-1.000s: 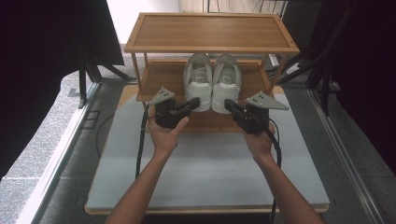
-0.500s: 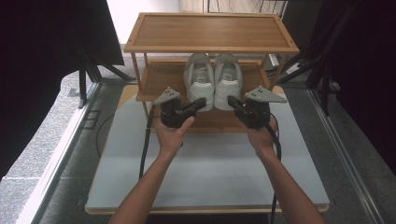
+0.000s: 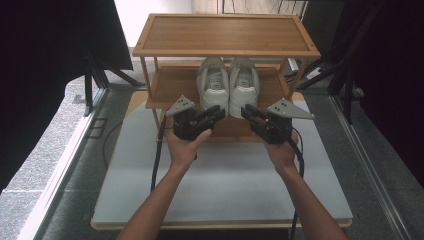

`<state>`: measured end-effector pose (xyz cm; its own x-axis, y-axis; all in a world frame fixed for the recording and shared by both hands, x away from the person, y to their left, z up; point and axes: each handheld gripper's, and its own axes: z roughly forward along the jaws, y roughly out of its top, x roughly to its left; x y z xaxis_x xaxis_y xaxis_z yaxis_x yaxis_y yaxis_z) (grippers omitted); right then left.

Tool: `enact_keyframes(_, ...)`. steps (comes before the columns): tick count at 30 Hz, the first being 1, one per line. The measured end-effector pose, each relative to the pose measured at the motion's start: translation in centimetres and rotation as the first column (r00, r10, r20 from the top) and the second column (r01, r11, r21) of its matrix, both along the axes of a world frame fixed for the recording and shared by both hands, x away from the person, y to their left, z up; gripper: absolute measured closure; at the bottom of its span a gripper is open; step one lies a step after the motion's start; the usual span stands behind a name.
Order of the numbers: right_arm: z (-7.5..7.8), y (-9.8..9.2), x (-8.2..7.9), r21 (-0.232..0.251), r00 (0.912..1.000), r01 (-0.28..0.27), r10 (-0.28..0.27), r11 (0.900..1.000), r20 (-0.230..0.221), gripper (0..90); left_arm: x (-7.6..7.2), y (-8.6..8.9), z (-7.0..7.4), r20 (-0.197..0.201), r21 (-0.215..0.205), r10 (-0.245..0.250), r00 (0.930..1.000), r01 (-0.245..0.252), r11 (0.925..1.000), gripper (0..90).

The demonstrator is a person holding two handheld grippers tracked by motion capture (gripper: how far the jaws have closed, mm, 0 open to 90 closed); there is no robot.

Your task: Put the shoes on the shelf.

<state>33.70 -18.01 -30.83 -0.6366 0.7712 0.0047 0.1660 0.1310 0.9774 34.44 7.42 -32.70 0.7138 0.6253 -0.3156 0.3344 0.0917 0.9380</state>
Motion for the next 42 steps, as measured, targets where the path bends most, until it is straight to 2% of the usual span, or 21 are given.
enact_keyframes(4, -0.4, -0.4, -1.1, 0.004, 0.9996, -0.027, 0.027, 1.0, 0.004, 66.4, -1.2, 1.1, -0.2, -0.002, -0.033, 0.012, 0.9999, -0.012, 0.9994, 62.0)
enact_keyframes(7, -0.9, -0.9, -1.9, 0.017, 0.9995, -0.033, 0.033, 0.999, 0.001, 62.3, -2.1, 1.9, -0.7, -0.013, -0.042, 0.016, 0.9998, -0.016, 0.999, 59.6)
enact_keyframes(9, -1.4, -1.5, -2.4, 0.054, 0.9993, -0.035, 0.035, 0.998, -0.01, 59.6, -2.7, 2.4, -1.1, -0.016, -0.044, 0.017, 0.9997, -0.017, 0.9989, 59.5)
enact_keyframes(11, -1.9, -2.1, -3.1, 0.121, 0.9978, -0.053, 0.057, 0.991, -0.033, 59.6, -3.4, 2.9, -1.4, -0.018, -0.037, 0.017, 0.9997, -0.018, 0.9991, 59.2)
enact_keyframes(17, -3.6, -4.1, -5.0, 0.19, 0.9994, -0.024, 0.029, 0.981, -0.021, 59.3, -5.1, 4.0, -2.5, -0.04, -0.029, 0.02, 0.999, -0.021, 0.9994, 56.4)
enact_keyframes(20, -4.6, -5.4, -5.5, 0.225, 0.9994, -0.025, 0.03, 0.974, -0.017, 59.3, -6.2, 4.6, -3.4, -0.044, -0.005, 0.031, 0.9985, -0.032, 0.9995, 55.6)
enact_keyframes(25, -6.7, -7.5, -6.3, 0.22, 0.9993, 0.013, -0.005, 0.975, -0.037, 59.3, -7.4, 6.0, -5.4, -0.076, 0.039, 0.061, 0.9952, -0.058, 0.9976, 52.5)
enact_keyframes(27, -7.2, -7.9, -6.5, 0.21, 0.9988, 0.032, -0.024, 0.977, -0.043, 59.3, -7.8, 6.5, -6.3, -0.091, 0.053, 0.089, 0.9919, -0.084, 0.9951, 50.6)
enact_keyframes(33, -9.2, -9.7, -6.7, 0.169, 0.9945, 0.077, -0.063, 0.983, -0.084, 58.8, -8.6, 7.8, -8.7, -0.133, 0.085, 0.126, 0.9831, -0.115, 0.9897, 48.1)
enact_keyframes(35, -9.9, -10.2, -6.7, 0.153, 0.9917, 0.092, -0.076, 0.984, -0.103, 58.5, -8.6, 8.2, -9.5, -0.163, 0.104, 0.126, 0.9787, -0.11, 0.9885, 47.8)
enact_keyframes(38, -11.2, -10.7, -6.8, 0.133, 0.9868, 0.112, -0.094, 0.985, -0.132, 58.1, -8.9, 8.9, -10.3, -0.181, 0.113, 0.134, 0.9743, -0.114, 0.987, 47.2)
enact_keyframes(42, -11.7, -10.8, -6.7, 0.127, 0.9826, 0.126, -0.107, 0.984, -0.152, 57.6, -9.0, 9.5, -11.2, -0.219, 0.122, 0.133, 0.9666, -0.108, 0.9867, 46.1)
